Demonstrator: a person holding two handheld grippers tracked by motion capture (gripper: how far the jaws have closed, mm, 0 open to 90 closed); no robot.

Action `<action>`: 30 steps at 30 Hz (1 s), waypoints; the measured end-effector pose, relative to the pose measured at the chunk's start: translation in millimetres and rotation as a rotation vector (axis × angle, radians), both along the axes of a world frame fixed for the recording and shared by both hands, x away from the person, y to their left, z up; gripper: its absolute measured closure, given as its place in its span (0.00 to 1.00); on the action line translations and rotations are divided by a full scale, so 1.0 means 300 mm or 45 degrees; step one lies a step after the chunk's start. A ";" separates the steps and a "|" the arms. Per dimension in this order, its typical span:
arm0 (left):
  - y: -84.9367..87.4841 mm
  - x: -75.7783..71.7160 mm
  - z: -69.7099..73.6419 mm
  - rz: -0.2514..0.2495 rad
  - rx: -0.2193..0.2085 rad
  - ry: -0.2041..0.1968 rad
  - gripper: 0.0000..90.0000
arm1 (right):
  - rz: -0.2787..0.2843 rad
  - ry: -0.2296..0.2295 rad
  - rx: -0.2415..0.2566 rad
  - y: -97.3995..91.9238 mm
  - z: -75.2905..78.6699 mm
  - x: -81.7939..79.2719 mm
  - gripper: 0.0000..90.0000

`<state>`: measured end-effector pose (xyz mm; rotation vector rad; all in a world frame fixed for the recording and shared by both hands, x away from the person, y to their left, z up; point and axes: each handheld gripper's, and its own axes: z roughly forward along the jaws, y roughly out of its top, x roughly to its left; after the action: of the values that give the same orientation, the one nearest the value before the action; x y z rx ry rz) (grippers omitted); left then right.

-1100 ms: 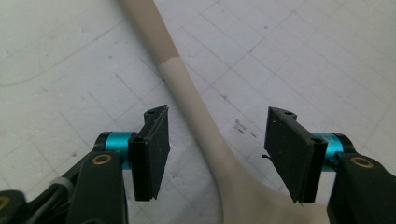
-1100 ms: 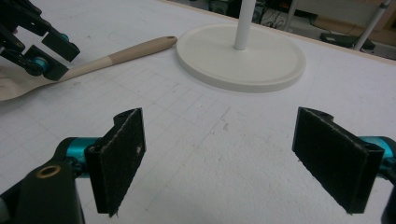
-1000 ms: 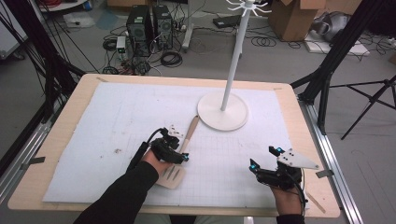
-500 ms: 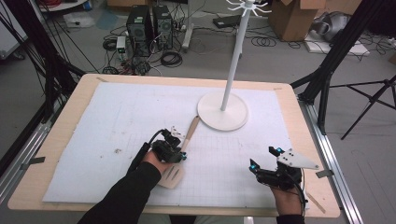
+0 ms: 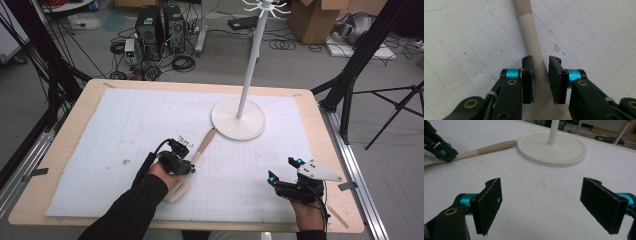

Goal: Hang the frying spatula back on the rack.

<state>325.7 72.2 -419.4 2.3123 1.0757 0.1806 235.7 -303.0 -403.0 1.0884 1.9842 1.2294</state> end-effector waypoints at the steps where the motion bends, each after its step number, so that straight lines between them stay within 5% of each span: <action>1: 0.006 -0.001 0.000 -0.002 -0.007 0.008 0.83 | 0.000 0.000 -0.001 0.000 -0.001 0.001 0.19; 17: 0.025 -0.017 0.004 -0.121 0.007 -0.014 0.85 | -0.004 0.009 -0.002 -0.003 -0.003 0.004 0.19; 30: 0.049 -0.059 0.065 -0.186 -0.126 -0.096 0.85 | 0.007 -0.002 0.035 0.001 0.002 0.002 0.19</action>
<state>308.2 86.9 -399.9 2.2656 0.8556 0.1529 236.3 -302.6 -402.5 1.0961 1.9754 1.2635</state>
